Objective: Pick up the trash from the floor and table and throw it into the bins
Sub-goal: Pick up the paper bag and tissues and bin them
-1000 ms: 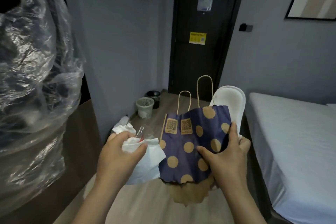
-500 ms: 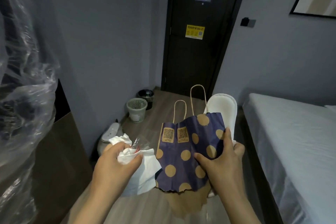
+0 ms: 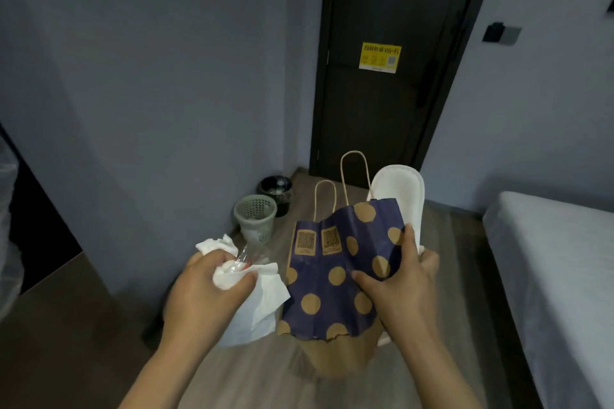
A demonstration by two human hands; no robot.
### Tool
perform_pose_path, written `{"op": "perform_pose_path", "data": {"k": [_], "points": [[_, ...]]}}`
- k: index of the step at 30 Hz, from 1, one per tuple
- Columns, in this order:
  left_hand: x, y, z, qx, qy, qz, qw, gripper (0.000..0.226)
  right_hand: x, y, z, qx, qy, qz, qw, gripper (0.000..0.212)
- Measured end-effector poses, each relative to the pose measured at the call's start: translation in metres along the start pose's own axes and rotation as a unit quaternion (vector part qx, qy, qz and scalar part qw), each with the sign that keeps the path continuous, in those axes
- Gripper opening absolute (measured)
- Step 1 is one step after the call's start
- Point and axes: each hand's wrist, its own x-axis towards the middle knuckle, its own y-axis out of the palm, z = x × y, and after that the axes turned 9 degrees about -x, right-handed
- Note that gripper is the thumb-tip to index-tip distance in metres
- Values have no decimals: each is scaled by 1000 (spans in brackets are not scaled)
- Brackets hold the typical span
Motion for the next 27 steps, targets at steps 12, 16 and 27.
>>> {"op": "perform_pose_path", "data": {"k": [12, 16, 27], "points": [[179, 87, 34, -7, -27, 15, 999, 22, 176, 83, 14, -9, 26, 41, 999, 113], [257, 107, 59, -29, -58, 22, 998, 18, 242, 110, 41, -20, 47, 58, 997, 111], [424, 143, 107, 0, -90, 35, 995, 24, 391, 208, 95, -58, 38, 97, 993, 112]]}}
